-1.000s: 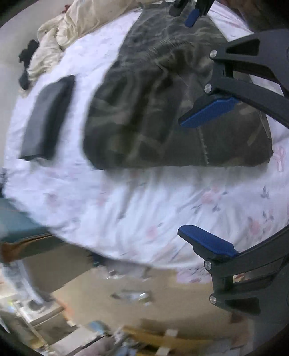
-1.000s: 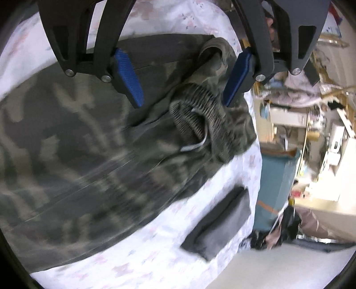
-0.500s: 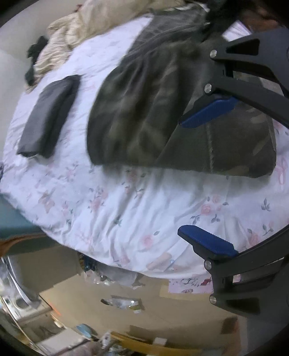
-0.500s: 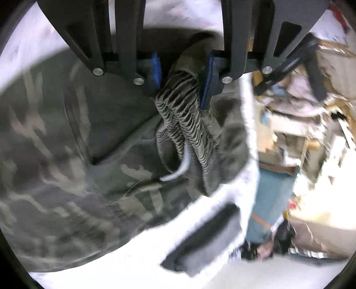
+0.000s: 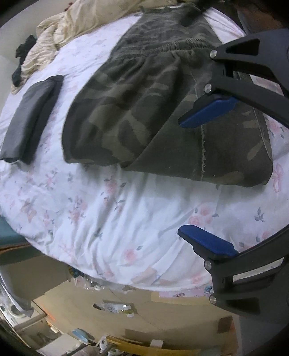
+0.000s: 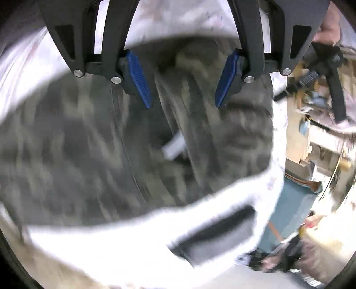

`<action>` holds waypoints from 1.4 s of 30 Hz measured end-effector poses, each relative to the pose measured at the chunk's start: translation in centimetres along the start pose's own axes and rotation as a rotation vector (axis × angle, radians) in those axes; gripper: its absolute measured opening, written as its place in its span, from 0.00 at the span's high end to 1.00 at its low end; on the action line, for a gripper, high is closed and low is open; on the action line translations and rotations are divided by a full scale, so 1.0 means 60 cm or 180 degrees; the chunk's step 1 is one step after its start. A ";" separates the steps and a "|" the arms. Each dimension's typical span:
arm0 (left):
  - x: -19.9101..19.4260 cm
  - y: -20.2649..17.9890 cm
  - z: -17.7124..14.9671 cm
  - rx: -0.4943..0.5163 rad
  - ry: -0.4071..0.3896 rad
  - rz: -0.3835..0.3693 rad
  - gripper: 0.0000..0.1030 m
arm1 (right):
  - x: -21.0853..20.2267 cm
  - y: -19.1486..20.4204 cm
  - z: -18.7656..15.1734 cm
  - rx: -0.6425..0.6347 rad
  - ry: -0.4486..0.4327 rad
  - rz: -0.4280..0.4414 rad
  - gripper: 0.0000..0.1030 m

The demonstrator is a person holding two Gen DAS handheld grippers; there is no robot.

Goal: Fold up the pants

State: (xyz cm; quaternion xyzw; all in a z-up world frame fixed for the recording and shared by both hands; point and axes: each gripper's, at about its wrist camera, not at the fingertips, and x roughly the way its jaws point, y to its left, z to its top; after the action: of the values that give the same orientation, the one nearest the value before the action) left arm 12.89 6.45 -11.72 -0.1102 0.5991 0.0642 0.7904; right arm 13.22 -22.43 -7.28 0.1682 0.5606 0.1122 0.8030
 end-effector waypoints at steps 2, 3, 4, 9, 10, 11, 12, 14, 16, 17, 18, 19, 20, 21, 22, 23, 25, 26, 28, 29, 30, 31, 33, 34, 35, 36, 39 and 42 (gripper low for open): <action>0.005 -0.007 -0.001 0.0024 0.0029 0.0000 0.16 | 0.019 0.032 0.034 -0.0258 -0.0005 0.0286 0.57; 0.006 -0.009 0.000 0.0035 0.0028 0.0004 0.16 | 0.048 0.053 0.044 -0.0334 0.0106 0.0453 0.65; 0.007 -0.011 0.001 0.0049 0.0023 0.0016 0.16 | 0.076 0.061 0.048 -0.0351 0.0213 0.0424 0.75; 0.011 -0.020 0.009 0.0084 0.0028 0.0021 0.16 | 0.214 0.051 0.033 -0.0446 0.0411 -0.0110 1.00; 0.009 -0.021 0.010 0.0075 0.0003 0.0012 0.16 | 0.213 0.057 0.035 -0.0472 0.0395 -0.0136 1.00; 0.004 -0.022 0.012 0.0056 -0.0050 -0.0014 0.16 | 0.207 0.057 0.036 -0.0420 0.0413 -0.0111 1.00; -0.003 -0.025 0.014 0.0055 -0.0112 -0.0047 0.16 | 0.198 0.052 0.037 -0.0355 0.0425 -0.0020 0.97; -0.015 -0.034 0.019 0.0090 -0.0263 -0.0049 0.16 | 0.172 0.039 0.035 -0.0311 0.0416 0.0244 0.89; -0.034 -0.047 0.021 0.0125 -0.0498 -0.0036 0.16 | 0.128 0.025 0.033 -0.0266 0.0286 0.0372 0.71; -0.042 -0.053 0.021 0.0131 -0.0601 -0.0045 0.16 | 0.108 0.016 0.032 -0.0202 0.0219 0.0408 0.50; -0.048 -0.059 0.021 0.0136 -0.0683 -0.0063 0.16 | 0.082 -0.004 0.026 -0.0058 0.0112 0.0510 0.43; -0.050 -0.064 0.020 0.0139 -0.0729 -0.0085 0.16 | 0.063 -0.021 0.019 0.0081 0.0041 0.0590 0.36; -0.052 -0.070 0.018 0.0140 -0.0777 -0.0120 0.16 | 0.049 -0.035 0.009 0.0217 0.0005 0.0629 0.35; -0.050 -0.079 0.014 0.0156 -0.0815 -0.0172 0.16 | 0.033 -0.057 -0.003 0.0407 -0.0019 0.0665 0.34; -0.048 -0.085 0.013 0.0178 -0.0823 -0.0199 0.16 | 0.024 -0.071 -0.013 0.0545 -0.0034 0.0692 0.33; -0.040 -0.096 0.007 0.0249 -0.0803 -0.0248 0.16 | 0.019 -0.088 -0.022 0.0704 -0.0046 0.0704 0.32; -0.025 -0.111 -0.005 0.0368 -0.0714 -0.0294 0.16 | 0.003 -0.124 -0.062 0.1092 -0.0071 0.0774 0.28; -0.014 -0.122 -0.013 0.0453 -0.0662 -0.0301 0.16 | -0.003 -0.146 -0.088 0.1300 -0.0082 0.0848 0.24; 0.010 -0.143 -0.027 0.0646 -0.0540 -0.0213 0.16 | -0.002 -0.168 -0.126 0.1597 -0.0101 0.0951 0.20; 0.036 -0.153 -0.033 0.0775 -0.0319 -0.0114 0.16 | 0.001 -0.181 -0.146 0.1773 -0.0118 0.1086 0.16; 0.052 -0.157 -0.037 0.0794 -0.0204 -0.0044 0.16 | 0.020 -0.206 -0.169 0.2033 -0.0050 0.1314 0.15; 0.063 -0.154 -0.041 0.0746 -0.0178 -0.0024 0.16 | 0.043 -0.218 -0.182 0.2248 0.0075 0.1416 0.15; 0.071 -0.148 -0.041 0.0657 -0.0176 -0.0075 0.16 | 0.079 -0.240 -0.198 0.2525 0.0236 0.1484 0.15; 0.074 -0.148 -0.039 0.0652 -0.0151 -0.0088 0.16 | 0.089 -0.246 -0.196 0.2545 0.0253 0.1474 0.15; 0.076 -0.148 -0.038 0.0654 -0.0128 -0.0103 0.16 | 0.096 -0.253 -0.189 0.2564 0.0208 0.1456 0.15; 0.077 -0.148 -0.037 0.0660 -0.0106 -0.0128 0.16 | 0.095 -0.264 -0.176 0.2601 0.0085 0.1427 0.15; 0.079 -0.145 -0.041 0.0662 -0.0102 -0.0156 0.16 | 0.078 -0.299 -0.133 0.2649 -0.0265 0.1290 0.15; 0.081 -0.147 -0.041 0.0725 -0.0102 -0.0129 0.16 | 0.049 -0.373 -0.086 0.2759 -0.0713 0.1051 0.15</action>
State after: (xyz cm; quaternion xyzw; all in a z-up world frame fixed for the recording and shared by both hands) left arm 14.03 -2.86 -16.19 -0.0307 0.5875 -0.0184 0.8084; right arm 9.22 -41.17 -20.30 0.5855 0.4316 -0.0248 0.6858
